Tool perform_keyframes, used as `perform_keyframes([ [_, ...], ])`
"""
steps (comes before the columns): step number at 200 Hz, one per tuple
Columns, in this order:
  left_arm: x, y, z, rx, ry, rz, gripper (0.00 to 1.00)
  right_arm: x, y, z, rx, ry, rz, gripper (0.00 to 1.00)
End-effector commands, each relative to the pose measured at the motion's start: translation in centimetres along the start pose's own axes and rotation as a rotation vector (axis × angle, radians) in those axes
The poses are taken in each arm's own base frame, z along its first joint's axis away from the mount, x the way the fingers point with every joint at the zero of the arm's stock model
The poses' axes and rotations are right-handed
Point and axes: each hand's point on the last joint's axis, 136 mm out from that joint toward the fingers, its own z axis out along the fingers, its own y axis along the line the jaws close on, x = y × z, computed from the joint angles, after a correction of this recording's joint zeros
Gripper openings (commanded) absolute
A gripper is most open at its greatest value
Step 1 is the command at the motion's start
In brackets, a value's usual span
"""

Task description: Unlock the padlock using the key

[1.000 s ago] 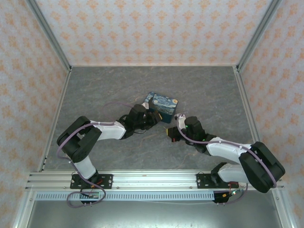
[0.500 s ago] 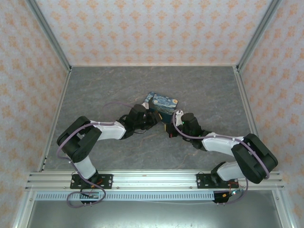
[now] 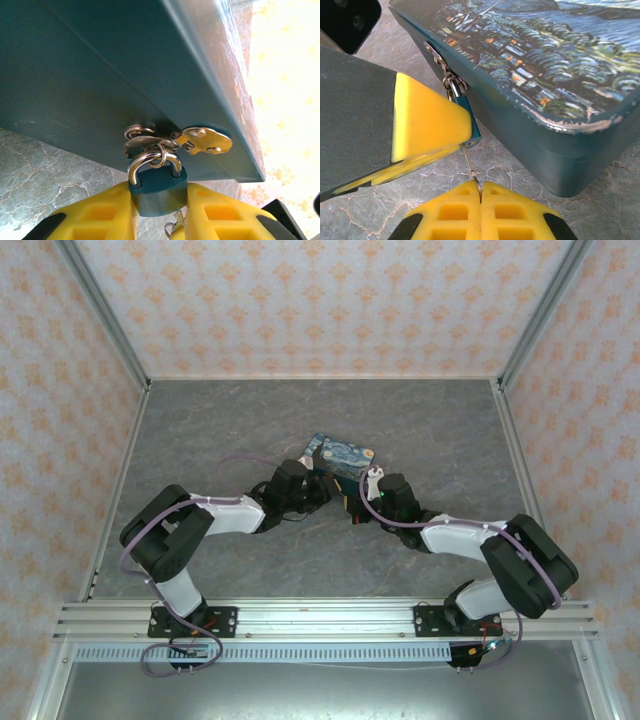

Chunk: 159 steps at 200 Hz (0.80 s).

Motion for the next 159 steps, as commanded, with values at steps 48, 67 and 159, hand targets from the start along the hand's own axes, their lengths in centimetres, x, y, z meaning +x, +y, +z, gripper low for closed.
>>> perform_keyframes([
  [48, -0.56, -1.91, -0.56, 0.044, -0.032, 0.007, 0.26, -1.34, 0.35, 0.53, 0.002, -0.036, -0.013, 0.00],
  [67, -0.55, -1.90, -0.55, 0.044, -0.032, 0.006, 0.26, -1.39, 0.44, 0.63, 0.000, -0.034, -0.012, 0.00],
  [159, -0.53, -2.02, -0.62, 0.046, -0.032, 0.008, 0.26, -2.12, 0.83, 0.91, -0.016, -0.053, -0.011, 0.00],
])
